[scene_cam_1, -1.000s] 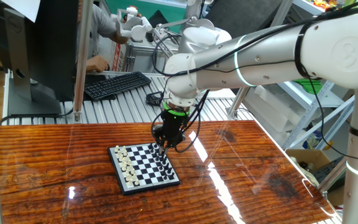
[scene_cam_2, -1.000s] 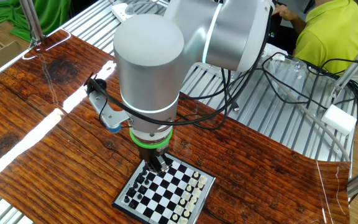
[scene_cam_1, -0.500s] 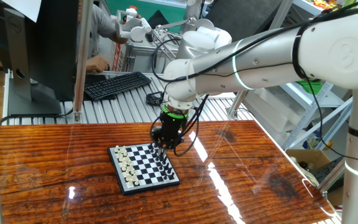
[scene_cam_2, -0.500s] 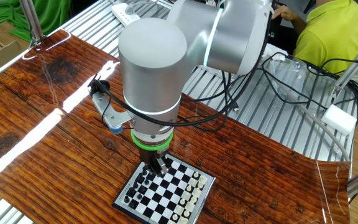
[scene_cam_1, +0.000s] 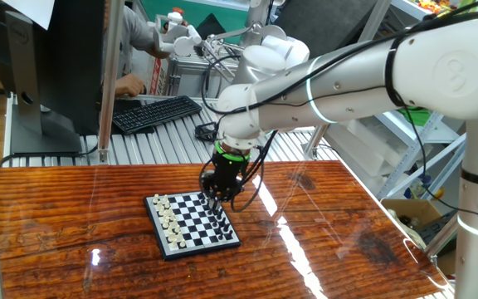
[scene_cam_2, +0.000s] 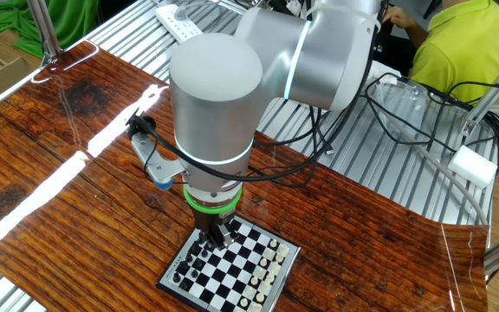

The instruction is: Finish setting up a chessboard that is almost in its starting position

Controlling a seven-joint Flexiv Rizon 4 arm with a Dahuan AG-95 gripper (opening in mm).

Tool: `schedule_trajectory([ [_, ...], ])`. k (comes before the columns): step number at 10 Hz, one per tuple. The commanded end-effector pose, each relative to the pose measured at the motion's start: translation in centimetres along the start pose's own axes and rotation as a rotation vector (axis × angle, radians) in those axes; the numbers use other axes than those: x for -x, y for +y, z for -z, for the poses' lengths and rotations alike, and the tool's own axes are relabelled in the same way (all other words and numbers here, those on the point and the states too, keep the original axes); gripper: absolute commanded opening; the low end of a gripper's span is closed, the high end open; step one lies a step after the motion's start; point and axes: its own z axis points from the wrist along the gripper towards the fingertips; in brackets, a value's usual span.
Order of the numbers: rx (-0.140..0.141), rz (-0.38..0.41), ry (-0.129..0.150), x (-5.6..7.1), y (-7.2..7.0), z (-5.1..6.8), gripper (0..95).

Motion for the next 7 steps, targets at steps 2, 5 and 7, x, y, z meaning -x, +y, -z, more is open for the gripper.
schedule_trajectory([
  [2,0.002,-0.001,-0.012,0.13,0.08,-0.38,0.0],
  [5,0.003,-0.001,-0.016,0.15,0.11,-0.69,0.0],
  [7,0.005,0.000,-0.017,0.18,0.13,-0.86,0.0],
])
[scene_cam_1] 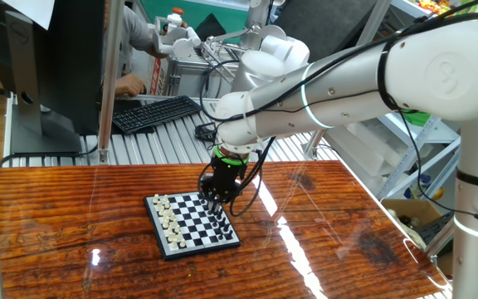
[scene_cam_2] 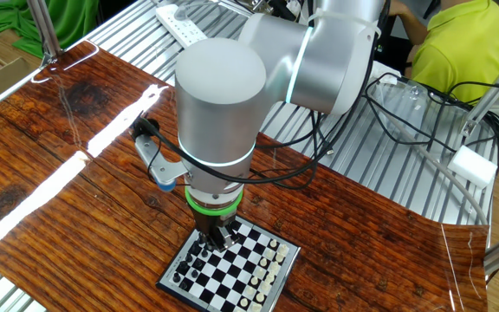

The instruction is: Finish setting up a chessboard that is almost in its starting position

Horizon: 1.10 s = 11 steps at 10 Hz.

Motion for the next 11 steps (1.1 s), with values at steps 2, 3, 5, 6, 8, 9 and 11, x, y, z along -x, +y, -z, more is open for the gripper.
schedule_trajectory([
  [2,0.004,-0.001,-0.009,0.11,0.07,-0.37,0.0],
  [3,0.005,-0.001,-0.011,0.13,0.09,-0.52,0.0],
  [5,0.008,-0.001,-0.013,0.12,0.10,-0.73,0.0],
  [6,0.008,-0.001,-0.013,0.12,0.10,-0.76,0.0],
  [8,0.008,-0.002,-0.007,0.10,0.09,-0.82,0.0],
  [9,0.013,-0.002,0.000,0.08,0.08,-0.83,0.0],
  [11,0.011,-0.001,-0.002,0.07,0.08,-0.83,0.0],
])
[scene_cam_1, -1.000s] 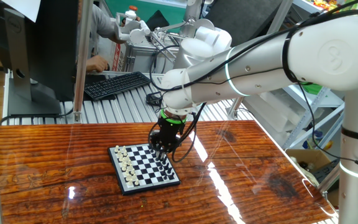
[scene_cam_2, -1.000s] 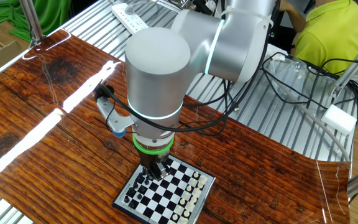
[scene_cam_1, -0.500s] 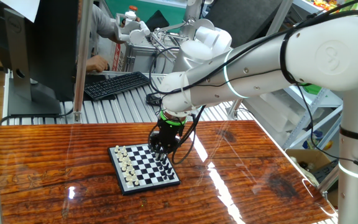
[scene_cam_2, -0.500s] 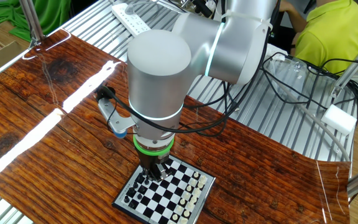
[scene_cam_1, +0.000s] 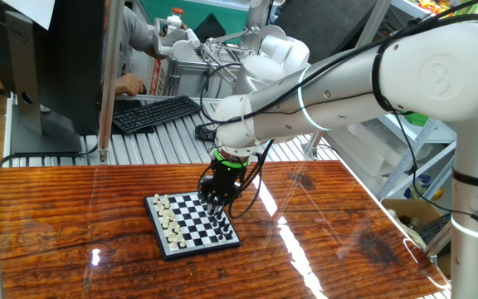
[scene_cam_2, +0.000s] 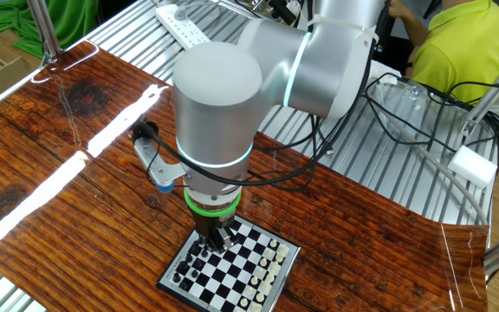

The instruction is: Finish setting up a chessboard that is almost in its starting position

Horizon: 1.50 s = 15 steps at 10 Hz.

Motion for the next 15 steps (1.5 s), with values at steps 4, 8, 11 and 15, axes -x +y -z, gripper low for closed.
schedule_trajectory([
  [4,-0.004,0.007,-0.005,-0.01,-0.01,-0.08,0.0],
  [8,-0.005,0.011,-0.012,0.05,0.02,-0.24,0.0],
  [11,-0.002,0.008,-0.011,0.08,0.03,-0.31,0.0],
  [15,0.003,0.003,-0.014,0.16,0.05,-0.61,0.0],
])
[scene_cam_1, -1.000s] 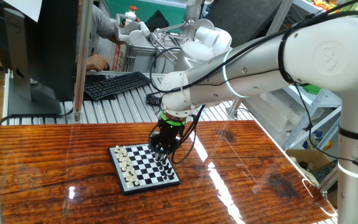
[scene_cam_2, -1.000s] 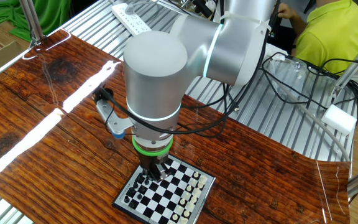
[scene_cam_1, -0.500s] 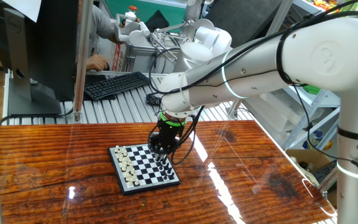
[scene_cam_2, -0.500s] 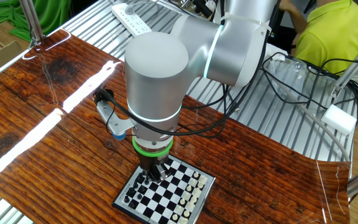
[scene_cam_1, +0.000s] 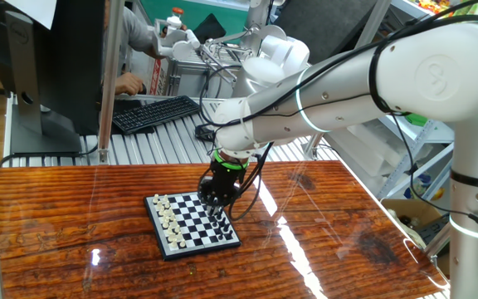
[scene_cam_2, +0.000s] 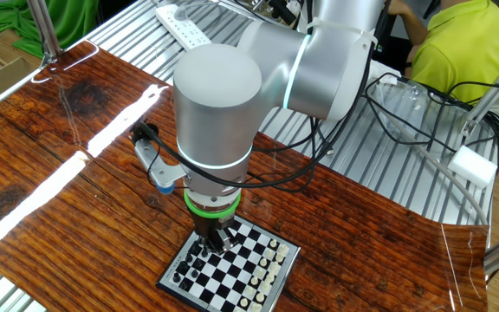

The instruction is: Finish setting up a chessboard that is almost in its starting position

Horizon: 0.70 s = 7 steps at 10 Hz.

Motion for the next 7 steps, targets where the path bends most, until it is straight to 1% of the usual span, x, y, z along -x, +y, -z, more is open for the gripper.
schedule_trajectory([
  [1,0.000,-0.003,-0.002,0.04,-0.02,-0.11,0.0],
  [7,0.001,-0.007,-0.001,0.07,-0.01,-0.24,0.0],
])
